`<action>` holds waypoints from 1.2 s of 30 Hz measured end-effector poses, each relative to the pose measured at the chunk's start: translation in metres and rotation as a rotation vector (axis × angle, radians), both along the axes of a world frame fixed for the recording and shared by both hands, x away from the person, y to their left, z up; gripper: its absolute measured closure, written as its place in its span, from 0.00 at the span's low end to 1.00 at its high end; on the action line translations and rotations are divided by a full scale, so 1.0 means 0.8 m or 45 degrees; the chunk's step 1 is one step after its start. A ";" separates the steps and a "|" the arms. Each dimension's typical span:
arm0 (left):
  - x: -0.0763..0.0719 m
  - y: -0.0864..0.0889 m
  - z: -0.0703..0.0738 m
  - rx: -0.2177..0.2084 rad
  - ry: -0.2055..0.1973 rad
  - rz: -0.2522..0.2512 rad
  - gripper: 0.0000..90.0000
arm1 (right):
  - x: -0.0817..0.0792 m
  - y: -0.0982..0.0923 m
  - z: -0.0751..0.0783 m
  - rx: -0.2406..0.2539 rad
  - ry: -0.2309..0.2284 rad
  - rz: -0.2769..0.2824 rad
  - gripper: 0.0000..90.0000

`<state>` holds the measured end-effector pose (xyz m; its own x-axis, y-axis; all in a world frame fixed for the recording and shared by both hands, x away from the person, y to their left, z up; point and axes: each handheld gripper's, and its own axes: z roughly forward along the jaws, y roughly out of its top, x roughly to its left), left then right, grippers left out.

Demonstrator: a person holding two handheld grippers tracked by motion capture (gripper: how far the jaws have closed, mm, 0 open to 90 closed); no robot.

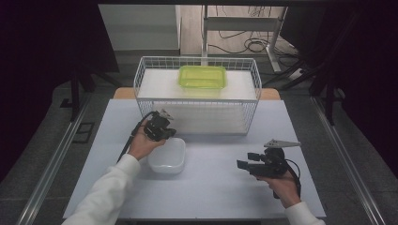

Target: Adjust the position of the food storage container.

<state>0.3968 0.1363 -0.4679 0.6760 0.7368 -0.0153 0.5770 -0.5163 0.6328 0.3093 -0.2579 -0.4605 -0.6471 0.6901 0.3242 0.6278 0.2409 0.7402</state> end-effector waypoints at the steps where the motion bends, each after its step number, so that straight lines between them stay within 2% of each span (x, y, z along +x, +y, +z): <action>1: -0.004 0.009 0.007 -0.031 0.009 0.038 1.00 | 0.000 0.000 0.000 0.002 0.001 -0.002 0.36; 2: -0.007 0.017 0.011 -0.054 0.006 0.066 1.00 | 0.000 -0.001 0.000 0.003 0.001 -0.002 0.36; 4: -0.009 0.022 0.014 -0.052 0.008 0.072 1.00 | 0.000 -0.001 0.000 0.003 0.001 -0.004 0.36; 5: -0.018 0.037 0.021 -0.059 0.005 0.102 1.00 | 0.000 -0.001 0.000 0.004 0.000 -0.005 0.36; 8: -0.026 0.049 0.024 -0.076 0.014 0.131 1.00 | 0.000 -0.001 0.000 0.002 -0.001 -0.004 0.36; 9: -0.035 0.065 0.026 -0.108 0.027 0.165 1.00 | 0.000 -0.001 0.000 0.003 -0.001 -0.008 0.36; 11: -0.040 0.072 0.025 -0.120 0.037 0.184 1.00 | 0.000 -0.001 0.001 0.002 -0.001 -0.010 0.36; 16: -0.063 0.108 0.009 -0.164 0.105 0.252 1.00 | 0.000 -0.001 0.001 0.001 -0.001 -0.018 0.36; 18: -0.065 0.113 0.005 -0.167 0.116 0.264 1.00 | 0.000 -0.001 0.001 0.000 -0.001 -0.021 0.36; 19: -0.068 0.121 -0.005 -0.177 0.143 0.280 1.00 | 0.000 0.000 0.000 0.002 0.001 -0.022 0.36; 24: -0.072 0.125 -0.020 -0.167 0.181 0.284 1.00 | 0.000 0.000 0.000 -0.006 0.003 -0.021 0.36; 25: -0.073 0.123 -0.024 -0.144 0.192 0.277 1.00 | 0.000 0.001 -0.001 -0.007 0.003 -0.021 0.36; 31: -0.074 0.118 -0.033 -0.151 0.235 0.269 1.00 | 0.000 0.000 -0.002 -0.008 0.004 -0.023 0.36; 36: -0.077 0.106 -0.036 -0.162 0.273 0.227 1.00 | -0.001 -0.001 -0.002 -0.005 0.003 -0.028 0.36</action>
